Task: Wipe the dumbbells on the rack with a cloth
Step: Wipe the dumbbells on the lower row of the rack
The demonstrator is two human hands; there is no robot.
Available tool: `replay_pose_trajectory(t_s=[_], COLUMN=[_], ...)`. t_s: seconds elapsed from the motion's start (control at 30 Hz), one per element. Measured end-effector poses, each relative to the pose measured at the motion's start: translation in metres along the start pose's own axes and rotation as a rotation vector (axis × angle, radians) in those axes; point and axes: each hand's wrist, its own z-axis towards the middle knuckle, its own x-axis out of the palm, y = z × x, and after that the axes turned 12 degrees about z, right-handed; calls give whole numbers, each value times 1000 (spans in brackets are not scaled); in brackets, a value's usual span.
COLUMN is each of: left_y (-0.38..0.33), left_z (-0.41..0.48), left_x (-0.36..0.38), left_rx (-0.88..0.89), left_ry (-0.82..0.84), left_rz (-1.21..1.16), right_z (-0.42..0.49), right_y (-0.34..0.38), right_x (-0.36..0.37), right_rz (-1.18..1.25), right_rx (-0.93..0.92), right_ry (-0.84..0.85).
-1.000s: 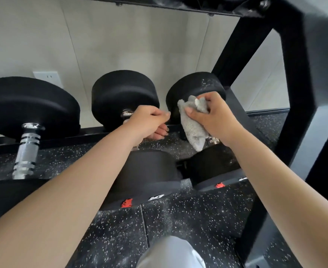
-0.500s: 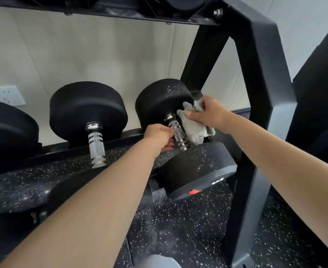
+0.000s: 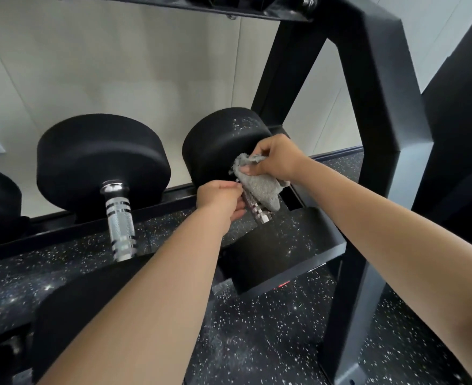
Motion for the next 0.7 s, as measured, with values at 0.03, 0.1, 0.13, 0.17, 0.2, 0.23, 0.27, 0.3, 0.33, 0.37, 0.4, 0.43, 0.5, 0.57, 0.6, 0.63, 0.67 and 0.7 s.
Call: replay_pose_trajectory(t_s=[0.03,0.1,0.13,0.17,0.2,0.23,0.27,0.3,0.33,0.37,0.4,0.43,0.5,0.57,0.6,0.63,0.67,0.7], left_y=[0,0,0,-1,-2,-2,-2,-2,-2,-1,0,0,0,-1,-1,0,0,2], left_z=[1,2,2,1,1,1,-1,-1,-1,-1,-1,0,1,3,3,3,3,3], left_x=[0,2,3,3,3,4,3,3,3,2,2,2,3,4,5,6,6,7], left_rx=[-10,-29,-36,-37,-38,-40,-45,-52,-58,-63,-68,-71,-73,-69,-66,-63,-58,-59], left_ry=[-4,-19,-38,-58,-71,-73,-67,-60,-52,-45,-41,-39,-39,-32,-27,-19,-16,-12], left_rz=[-25,-61,-77,-90,-103,-114,-126,-136,-145,-147,-138,-126,-112,-107,-103,-95,-92,-87], right_z=[-1,-6,-7,-6,-4,-1,2,4,5,3,-1,-7,-19,-30,-33,-36,-37,-39], right_y=[0,0,0,2,2,3,3,3,3,2,0,-3,-12,-20,-24,-25,-23,-16], right_x=[0,-4,-5,-5,-3,-1,2,3,3,0,-6,-12,-24,-31,-33,-33,-33,-36], right_rz=[-12,-49,-78,-109,-125,-123,-106,-86,-70,-61,-63,-86,-182,-262,-281,-300,-307,-323], right_rx=[2,-3,-10,-23,-41,-53,-58,-52,-29,7,49,90,155,186,185,177,168,152], right_ry=[10,58,94,111,95,56,11,-13,-4,37,97,162,275,351,369,385,409,434])
